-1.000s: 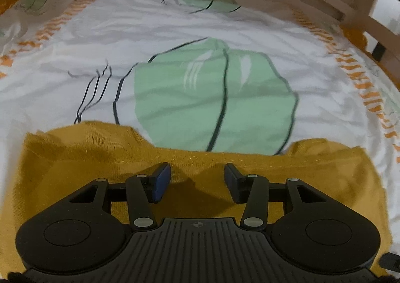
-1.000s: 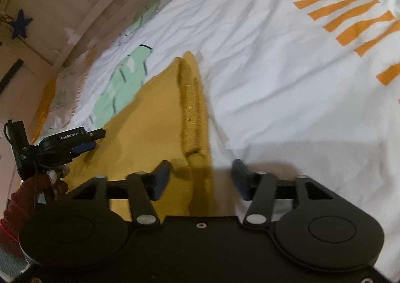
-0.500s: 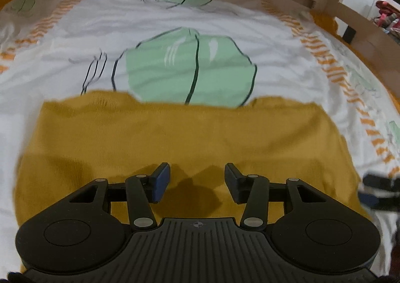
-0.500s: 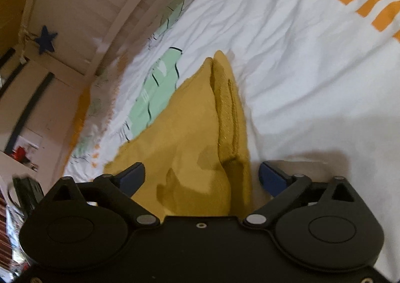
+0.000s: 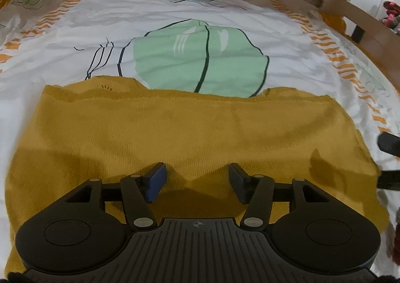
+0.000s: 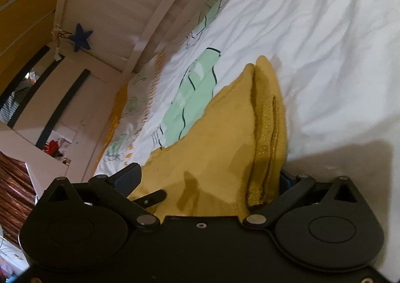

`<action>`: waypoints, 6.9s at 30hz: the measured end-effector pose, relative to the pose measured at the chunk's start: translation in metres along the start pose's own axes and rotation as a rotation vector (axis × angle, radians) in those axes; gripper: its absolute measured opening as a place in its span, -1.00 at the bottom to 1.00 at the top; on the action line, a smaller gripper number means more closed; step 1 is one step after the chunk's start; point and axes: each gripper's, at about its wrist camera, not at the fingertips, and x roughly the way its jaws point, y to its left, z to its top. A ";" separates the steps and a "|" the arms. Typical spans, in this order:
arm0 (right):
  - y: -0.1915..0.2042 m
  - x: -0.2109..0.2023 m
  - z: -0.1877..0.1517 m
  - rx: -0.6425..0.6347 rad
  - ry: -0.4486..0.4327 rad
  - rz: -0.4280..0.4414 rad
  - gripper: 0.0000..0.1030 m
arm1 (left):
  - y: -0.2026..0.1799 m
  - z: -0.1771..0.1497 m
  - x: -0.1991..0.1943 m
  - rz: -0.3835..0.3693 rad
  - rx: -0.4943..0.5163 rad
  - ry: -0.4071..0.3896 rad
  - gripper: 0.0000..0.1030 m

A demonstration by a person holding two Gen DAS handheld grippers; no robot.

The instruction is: Fold small clothes

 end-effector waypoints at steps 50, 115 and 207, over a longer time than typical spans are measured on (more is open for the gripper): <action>0.186 0.080 -0.020 -0.304 0.097 -0.285 -0.46 | 0.180 -0.026 -0.121 0.081 -0.256 0.016 0.21; 0.273 0.147 -0.223 -0.995 0.151 -0.249 0.22 | 0.197 -0.028 -0.134 0.026 -0.296 0.003 0.21; 0.118 0.146 -0.057 -0.234 0.123 -0.093 1.00 | 0.165 -0.056 -0.071 -0.253 -0.358 0.158 0.25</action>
